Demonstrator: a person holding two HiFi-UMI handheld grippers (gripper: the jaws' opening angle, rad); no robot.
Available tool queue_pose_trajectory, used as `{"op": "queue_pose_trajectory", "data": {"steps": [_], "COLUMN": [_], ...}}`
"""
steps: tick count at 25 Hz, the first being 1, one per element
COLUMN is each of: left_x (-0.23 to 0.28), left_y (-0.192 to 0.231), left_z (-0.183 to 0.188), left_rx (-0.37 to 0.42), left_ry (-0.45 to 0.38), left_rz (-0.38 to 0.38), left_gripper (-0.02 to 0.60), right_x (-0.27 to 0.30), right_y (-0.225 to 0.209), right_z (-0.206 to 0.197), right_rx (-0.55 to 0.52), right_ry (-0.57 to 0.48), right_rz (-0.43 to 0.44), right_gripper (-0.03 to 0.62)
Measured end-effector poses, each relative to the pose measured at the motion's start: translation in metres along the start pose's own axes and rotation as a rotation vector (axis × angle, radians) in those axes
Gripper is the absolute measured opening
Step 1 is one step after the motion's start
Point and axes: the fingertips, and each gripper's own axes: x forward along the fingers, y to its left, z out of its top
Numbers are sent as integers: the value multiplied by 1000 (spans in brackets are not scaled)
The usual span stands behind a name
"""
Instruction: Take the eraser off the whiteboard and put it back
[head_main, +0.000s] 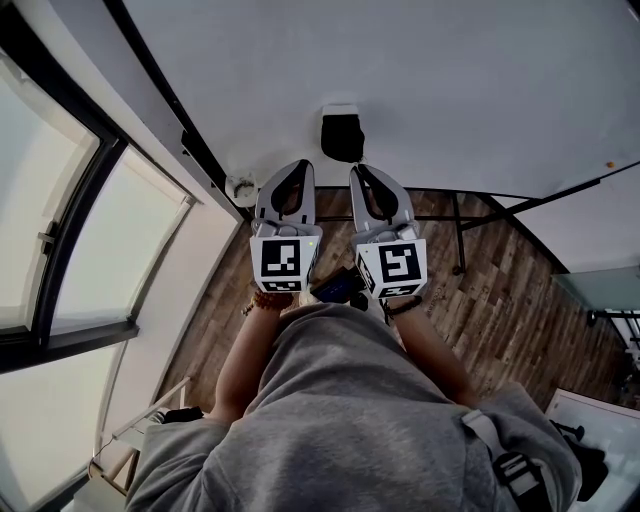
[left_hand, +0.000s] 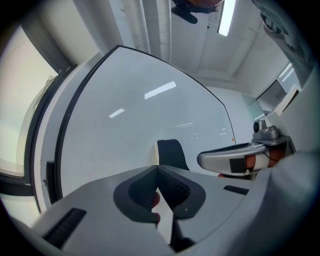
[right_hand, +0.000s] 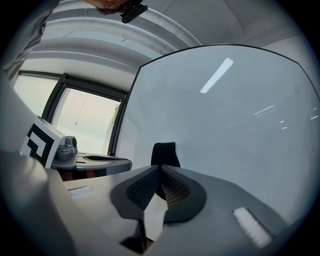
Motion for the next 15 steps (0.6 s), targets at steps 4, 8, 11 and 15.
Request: {"op": "queue_pose_trajectory", "data": {"steps": [4, 8, 11, 15], "left_x": [1, 2, 3, 3], "left_y": [2, 6, 6, 5], "left_z": [-1, -8, -11, -12], "left_rx": [-6, -13, -20, -23], "left_ry": [9, 28, 37, 45], "left_rz": [1, 3, -2, -9], "left_gripper": [8, 8, 8, 8], "right_x": [1, 1, 1, 1], "right_y": [0, 2, 3, 4], "right_z": [-3, -6, -7, -6], "right_rx": [-2, -1, 1, 7], "right_ry": [3, 7, 6, 2], "right_rz": [1, 4, 8, 13], "right_gripper": [32, 32, 32, 32]}}
